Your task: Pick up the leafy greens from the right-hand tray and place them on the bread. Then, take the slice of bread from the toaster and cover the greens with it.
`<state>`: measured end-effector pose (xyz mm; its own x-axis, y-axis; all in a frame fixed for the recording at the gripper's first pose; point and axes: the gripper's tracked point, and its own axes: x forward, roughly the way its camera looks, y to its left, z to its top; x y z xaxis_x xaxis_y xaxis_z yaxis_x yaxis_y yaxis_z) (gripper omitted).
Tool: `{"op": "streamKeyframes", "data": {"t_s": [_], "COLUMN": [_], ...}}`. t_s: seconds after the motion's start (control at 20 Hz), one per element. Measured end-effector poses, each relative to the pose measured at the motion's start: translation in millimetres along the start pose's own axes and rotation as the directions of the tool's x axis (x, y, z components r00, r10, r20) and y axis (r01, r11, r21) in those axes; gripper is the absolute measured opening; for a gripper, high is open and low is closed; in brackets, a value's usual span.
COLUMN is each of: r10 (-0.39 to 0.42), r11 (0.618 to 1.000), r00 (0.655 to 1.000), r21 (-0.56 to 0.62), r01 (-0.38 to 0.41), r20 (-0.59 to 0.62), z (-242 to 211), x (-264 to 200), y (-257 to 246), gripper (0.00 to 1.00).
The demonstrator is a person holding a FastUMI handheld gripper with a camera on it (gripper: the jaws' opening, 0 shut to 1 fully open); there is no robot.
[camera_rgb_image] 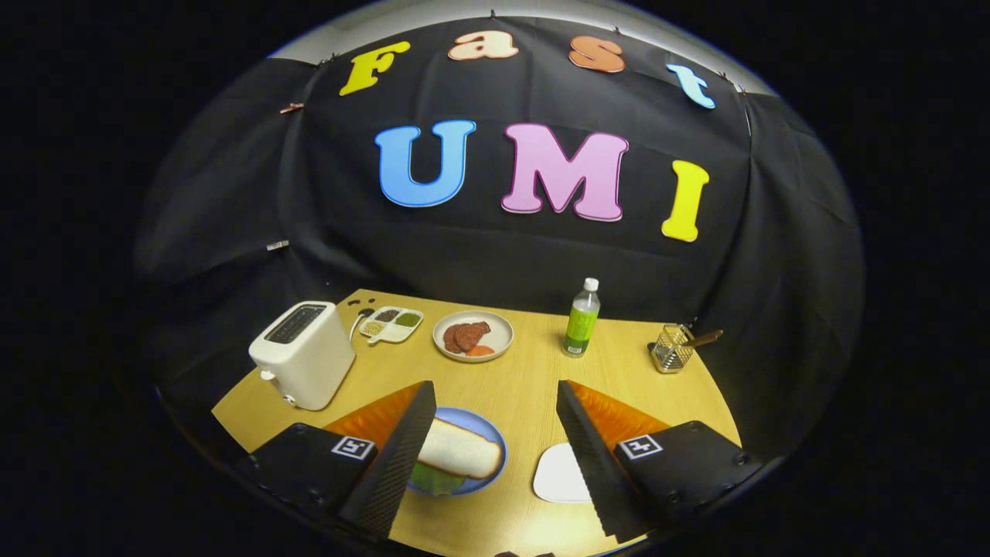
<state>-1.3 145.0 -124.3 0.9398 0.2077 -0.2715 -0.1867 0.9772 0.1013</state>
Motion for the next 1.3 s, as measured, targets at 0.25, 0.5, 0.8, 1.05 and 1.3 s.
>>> {"op": "streamKeyframes", "data": {"t_s": [0.25, 0.5, 0.8, 1.05, 1.3], "r10": [-0.013, -0.033, -0.046, -0.051, -0.05], "r11": [1.0, 0.999, 0.999, 0.998, 0.998], "r00": [0.995, 0.994, 0.993, 0.993, 0.993], "r21": [-0.002, 0.021, 0.03, 0.034, 0.04], "r01": [0.013, 0.03, 0.043, 0.048, 0.046], "r20": [0.095, 0.105, 0.106, 0.104, 0.105], "z": [42, 49, 50, 50, 51], "x": [-19, -27, -27, -25, -26], "y": [4, 4, 0, -2, -1], "gripper": [0.99, 0.99, 0.99, 0.99, 0.99]}}
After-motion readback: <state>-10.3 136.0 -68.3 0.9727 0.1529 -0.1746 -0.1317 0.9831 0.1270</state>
